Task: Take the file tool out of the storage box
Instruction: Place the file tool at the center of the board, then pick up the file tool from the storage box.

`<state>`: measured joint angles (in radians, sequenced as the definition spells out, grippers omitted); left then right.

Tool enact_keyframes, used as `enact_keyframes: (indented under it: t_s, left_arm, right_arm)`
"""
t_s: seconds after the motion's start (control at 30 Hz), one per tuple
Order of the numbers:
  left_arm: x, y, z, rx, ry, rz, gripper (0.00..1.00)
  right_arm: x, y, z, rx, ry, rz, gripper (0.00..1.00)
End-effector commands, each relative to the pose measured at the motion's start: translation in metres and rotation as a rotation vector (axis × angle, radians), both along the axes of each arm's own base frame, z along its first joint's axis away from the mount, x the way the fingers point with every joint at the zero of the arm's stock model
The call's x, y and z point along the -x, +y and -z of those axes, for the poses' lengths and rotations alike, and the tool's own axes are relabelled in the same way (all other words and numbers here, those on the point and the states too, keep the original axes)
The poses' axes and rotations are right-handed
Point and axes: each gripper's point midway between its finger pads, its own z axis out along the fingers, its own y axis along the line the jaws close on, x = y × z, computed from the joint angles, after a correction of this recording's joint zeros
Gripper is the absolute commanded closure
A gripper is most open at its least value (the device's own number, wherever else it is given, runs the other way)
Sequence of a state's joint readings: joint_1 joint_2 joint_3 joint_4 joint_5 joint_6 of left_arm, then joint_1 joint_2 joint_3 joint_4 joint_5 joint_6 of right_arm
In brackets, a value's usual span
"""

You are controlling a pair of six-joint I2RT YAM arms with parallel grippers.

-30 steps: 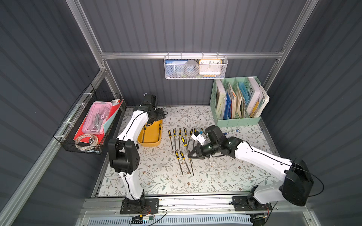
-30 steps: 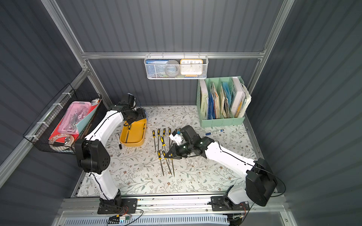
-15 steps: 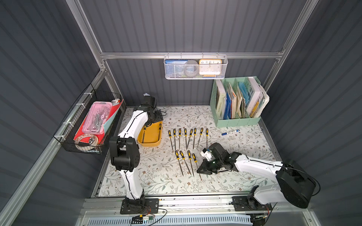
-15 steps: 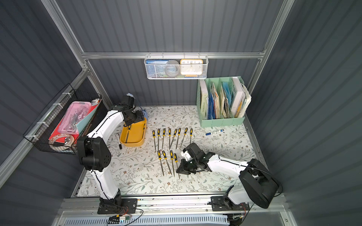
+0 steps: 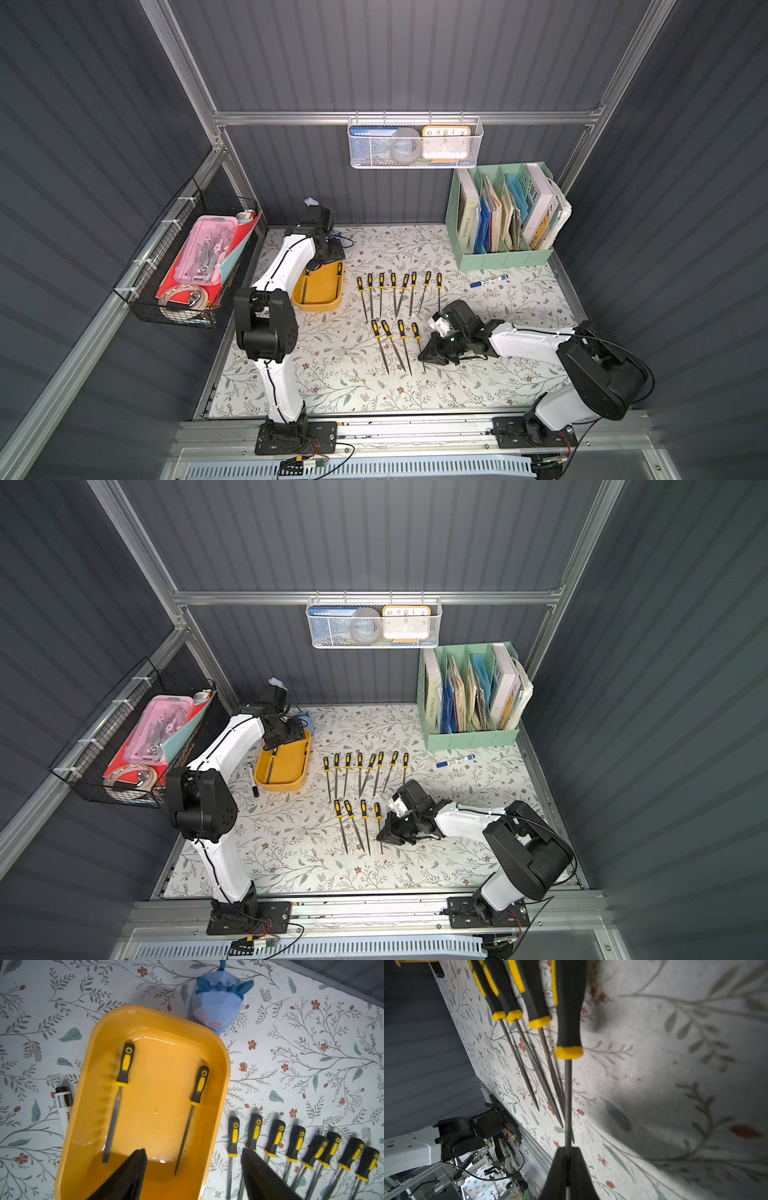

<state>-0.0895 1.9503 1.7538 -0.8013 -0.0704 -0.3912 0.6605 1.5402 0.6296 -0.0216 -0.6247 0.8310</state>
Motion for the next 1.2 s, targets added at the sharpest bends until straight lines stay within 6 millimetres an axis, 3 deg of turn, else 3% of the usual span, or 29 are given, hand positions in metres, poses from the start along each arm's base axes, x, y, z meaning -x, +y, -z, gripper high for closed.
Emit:
enact_keyframes:
  t_s: [0.0, 0.17, 0.3, 0.4, 0.53, 0.7, 0.87, 1.17]
  left_arm:
    - [0.007, 0.016, 0.013, -0.041, 0.048, -0.03, 0.23]
    - [0.01, 0.025, 0.027, -0.039, 0.108, -0.018, 0.24]
    - [0.011, 0.038, 0.024, -0.053, 0.097, -0.047, 0.24]
    - [0.016, 0.049, 0.03, -0.072, 0.119, -0.065, 0.23]
    - [0.019, 0.061, 0.039, -0.117, 0.145, -0.085, 0.23]
    - [0.007, 0.072, 0.055, -0.174, 0.169, -0.087, 0.31]
    - [-0.008, 0.075, 0.08, -0.201, 0.211, -0.069, 0.33]
    - [-0.031, 0.09, 0.096, -0.289, 0.203, -0.1, 0.35]
  right_arm:
    - [0.001, 0.001, 0.004, -0.007, 0.005, -0.019, 0.9]
    - [0.003, -0.001, 0.011, 0.015, 0.016, -0.032, 0.71]
    - [0.004, -0.007, 0.014, 0.033, 0.02, -0.034, 0.65]
    - [0.002, -0.01, 0.009, 0.049, 0.009, -0.037, 0.64]
    - [-0.007, -0.017, -0.013, 0.091, -0.056, -0.036, 0.63]
    - [-0.022, -0.022, -0.033, 0.076, -0.089, -0.003, 0.62]
    - [-0.024, -0.026, -0.043, 0.071, -0.096, 0.016, 0.62]
    - [-0.026, -0.034, -0.046, 0.063, -0.087, 0.021, 0.62]
